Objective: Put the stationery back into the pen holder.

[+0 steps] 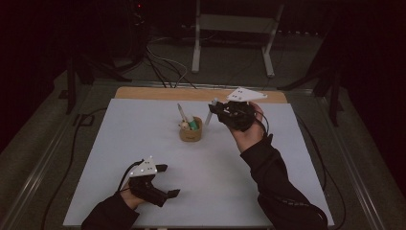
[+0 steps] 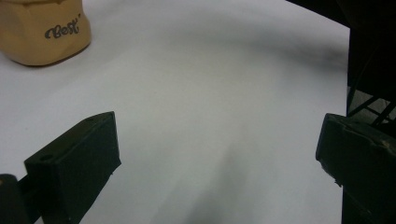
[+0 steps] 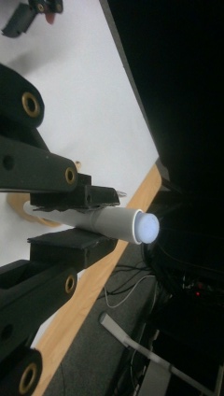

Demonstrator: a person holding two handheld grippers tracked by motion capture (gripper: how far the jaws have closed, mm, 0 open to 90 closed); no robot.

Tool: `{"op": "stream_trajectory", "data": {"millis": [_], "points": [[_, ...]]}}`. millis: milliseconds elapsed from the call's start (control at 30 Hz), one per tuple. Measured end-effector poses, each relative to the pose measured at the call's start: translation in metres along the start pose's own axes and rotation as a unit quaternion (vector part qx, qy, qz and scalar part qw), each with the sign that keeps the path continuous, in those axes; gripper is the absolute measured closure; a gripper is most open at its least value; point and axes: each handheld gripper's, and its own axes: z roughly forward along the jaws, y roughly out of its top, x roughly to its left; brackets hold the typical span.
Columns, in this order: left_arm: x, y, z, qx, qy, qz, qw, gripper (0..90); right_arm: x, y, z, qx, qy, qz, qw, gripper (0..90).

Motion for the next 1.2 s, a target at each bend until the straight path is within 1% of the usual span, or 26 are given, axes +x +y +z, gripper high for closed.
{"op": "stream_trajectory", "data": {"millis": [100,233,433,467,567,600,633,700,767,900,1000,1033,1100,1200], "points": [[0.000,0.000,0.000,-0.001,0.001,-0.001,1.0000,0.2,-0.002,0.003,0.002,0.000,-0.005,-0.005,1.0000,77.8],[0.000,0.000,0.000,-0.003,-0.001,-0.003,1.0000,0.3,-0.004,0.006,0.006,0.001,-0.007,-0.005,1.0000,77.8],[0.000,0.000,0.000,-0.002,-0.001,-0.002,1.0000,0.3,-0.008,0.011,0.014,-0.007,-0.014,-0.009,0.9998,77.8],[0.000,0.000,0.000,-0.001,-0.002,-0.002,1.0000,0.2,-0.008,0.012,0.016,-0.008,-0.018,-0.013,0.9997,77.8],[0.001,0.000,0.000,-0.001,-0.004,-0.003,1.0000,0.3,-0.008,0.013,0.020,-0.008,-0.017,-0.014,0.9997,77.8],[0.001,0.000,0.000,-0.001,-0.004,-0.002,1.0000,0.3,-0.007,0.014,0.024,-0.005,-0.019,-0.015,0.9997,77.8],[0.001,0.000,0.000,0.000,-0.005,-0.002,1.0000,0.3,-0.007,0.014,0.024,-0.005,-0.019,-0.015,0.9997,77.8],[0.000,0.001,0.000,-0.002,-0.005,-0.001,1.0000,0.2,-0.007,0.014,0.030,-0.001,-0.013,-0.012,0.9999,77.8],[0.000,0.000,0.000,-0.003,-0.007,-0.001,1.0000,0.3,-0.007,0.012,0.036,0.004,-0.011,-0.011,0.9999,77.8],[0.000,0.000,0.000,-0.002,-0.006,-0.001,1.0000,0.3,-0.006,0.009,0.047,0.015,-0.001,-0.001,0.9999,77.8],[0.000,0.000,0.000,-0.002,-0.007,-0.001,1.0000,0.3,-0.003,0.005,0.056,0.026,0.001,-0.003,0.9997,77.8],[0.000,0.000,0.000,-0.002,-0.007,-0.001,1.0000,0.3,-0.003,0.005,0.056,0.026,0.001,-0.003,0.9997,77.8],[0.000,0.000,0.000,0.000,-0.004,0.002,1.0000,0.3,-0.001,0.003,0.062,0.032,0.002,-0.007,0.9994,77.8],[0.000,0.000,0.000,-0.001,-0.007,0.000,1.0000,0.3,0.001,0.001,0.067,0.042,0.009,-0.003,0.9991,77.8]]}}
